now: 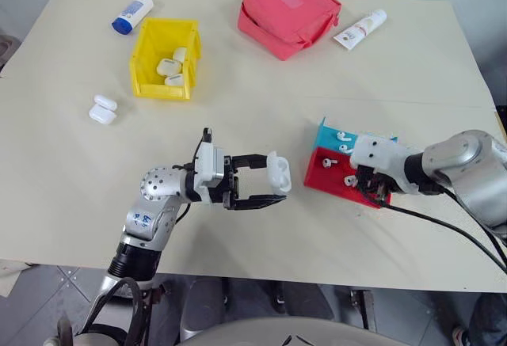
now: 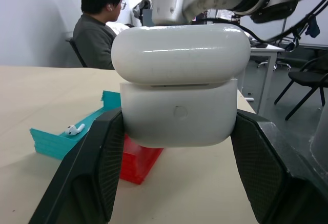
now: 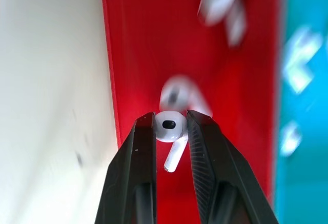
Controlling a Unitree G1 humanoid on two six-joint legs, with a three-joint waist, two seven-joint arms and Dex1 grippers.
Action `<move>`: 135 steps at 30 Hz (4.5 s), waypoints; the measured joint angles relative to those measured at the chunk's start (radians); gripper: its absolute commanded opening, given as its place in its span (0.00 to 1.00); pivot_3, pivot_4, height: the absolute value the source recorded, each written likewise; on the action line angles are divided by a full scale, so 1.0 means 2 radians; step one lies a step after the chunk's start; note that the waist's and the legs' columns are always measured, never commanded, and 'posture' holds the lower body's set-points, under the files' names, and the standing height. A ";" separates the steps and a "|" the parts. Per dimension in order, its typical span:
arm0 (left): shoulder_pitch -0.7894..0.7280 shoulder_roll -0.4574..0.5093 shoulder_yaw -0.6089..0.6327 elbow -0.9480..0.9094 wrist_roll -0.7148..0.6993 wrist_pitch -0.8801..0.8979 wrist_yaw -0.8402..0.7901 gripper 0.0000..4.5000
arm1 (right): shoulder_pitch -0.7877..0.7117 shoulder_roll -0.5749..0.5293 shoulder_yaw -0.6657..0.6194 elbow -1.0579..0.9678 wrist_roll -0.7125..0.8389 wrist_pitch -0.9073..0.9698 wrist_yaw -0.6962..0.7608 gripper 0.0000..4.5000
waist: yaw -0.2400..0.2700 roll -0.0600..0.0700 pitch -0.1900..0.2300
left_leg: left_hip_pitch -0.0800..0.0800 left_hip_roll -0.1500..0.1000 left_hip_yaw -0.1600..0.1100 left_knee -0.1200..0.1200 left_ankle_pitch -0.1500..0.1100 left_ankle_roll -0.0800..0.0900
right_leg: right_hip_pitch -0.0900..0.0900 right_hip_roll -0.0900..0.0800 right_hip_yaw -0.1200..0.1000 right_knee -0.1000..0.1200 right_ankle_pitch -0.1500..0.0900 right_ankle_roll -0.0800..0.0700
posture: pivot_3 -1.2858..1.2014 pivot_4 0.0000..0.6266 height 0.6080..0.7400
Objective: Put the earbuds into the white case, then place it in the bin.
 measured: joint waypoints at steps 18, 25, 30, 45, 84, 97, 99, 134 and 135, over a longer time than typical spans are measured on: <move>-0.029 -0.053 0.029 0.088 -0.046 -0.052 -0.101 0.62 | 0.083 0.272 -0.242 -0.047 0.280 -0.105 -0.057 0.11 | 0.003 0.000 0.000 | -0.001 0.000 0.000 0.001 0.000 0.000 | 0.000 0.000 0.000 0.000 0.000 0.000 | 0.52 0.24 1.00; -0.029 -0.046 0.032 0.091 -0.049 -0.046 -0.122 0.62 | 0.093 0.280 -0.231 -0.066 0.337 -0.112 -0.091 0.11 | 0.003 0.000 0.000 | -0.001 0.000 -0.001 0.001 0.000 0.000 | 0.000 0.000 -0.001 0.000 0.000 0.000 | 0.52 0.24 1.00; -0.029 -0.042 0.038 0.090 -0.050 -0.034 -0.123 0.62 | 0.112 0.280 -0.198 -0.067 0.337 -0.134 -0.092 0.11 | 0.003 0.000 0.000 | -0.001 0.000 -0.001 0.001 0.000 0.000 | 0.000 0.000 -0.001 0.000 0.000 0.000 | 0.52 0.24 1.00; -0.029 -0.030 0.039 0.076 -0.051 -0.008 -0.126 0.62 | 0.110 0.289 -0.115 -0.030 0.273 -0.228 -0.064 0.11 | 0.002 0.000 0.000 | -0.001 0.000 -0.001 0.001 0.000 0.000 | 0.000 0.000 -0.001 0.000 0.000 0.000 | 0.52 0.24 1.00; -0.049 -0.005 0.030 0.075 -0.020 0.024 -0.123 0.62 | 0.097 0.276 -0.077 0.038 0.202 -0.325 -0.046 0.11 | 0.003 0.000 0.000 | -0.001 0.000 -0.001 0.000 0.000 0.000 | 0.000 0.000 -0.001 -0.001 0.000 0.000 | 0.52 0.24 1.00; -0.050 -0.013 0.028 0.085 -0.016 0.010 -0.124 0.62 | 0.087 0.248 -0.082 0.054 0.204 -0.335 -0.009 0.11 | 0.003 0.000 0.000 | -0.001 0.000 -0.001 0.000 0.000 0.000 | 0.000 0.000 -0.001 -0.001 0.000 0.000 | 0.52 0.24 1.00; -0.050 -0.013 0.028 0.086 -0.014 0.006 -0.124 0.62 | 0.085 0.246 -0.083 0.055 0.204 -0.335 -0.004 0.11 | 0.003 0.000 0.000 | -0.001 0.000 -0.001 0.000 0.000 0.000 | 0.000 0.000 -0.001 -0.001 0.000 0.000 | 0.52 0.24 1.00; -0.051 -0.036 0.071 0.122 -0.024 -0.057 -0.131 0.62 | 0.036 0.236 -0.072 0.047 0.219 -0.266 -0.001 0.64 | 0.003 0.000 0.000 | -0.001 0.000 -0.001 0.000 0.000 0.000 | 0.000 0.000 -0.001 -0.001 0.000 0.000 | 0.52 0.24 1.00; -0.052 -0.037 0.072 0.125 -0.025 -0.058 -0.131 0.62 | 0.033 0.236 -0.072 0.047 0.219 -0.264 -0.003 0.64 | 0.003 0.000 0.000 | -0.001 0.000 -0.001 0.000 0.000 0.000 | 0.000 0.000 -0.001 -0.001 0.000 0.000 | 0.52 0.24 1.00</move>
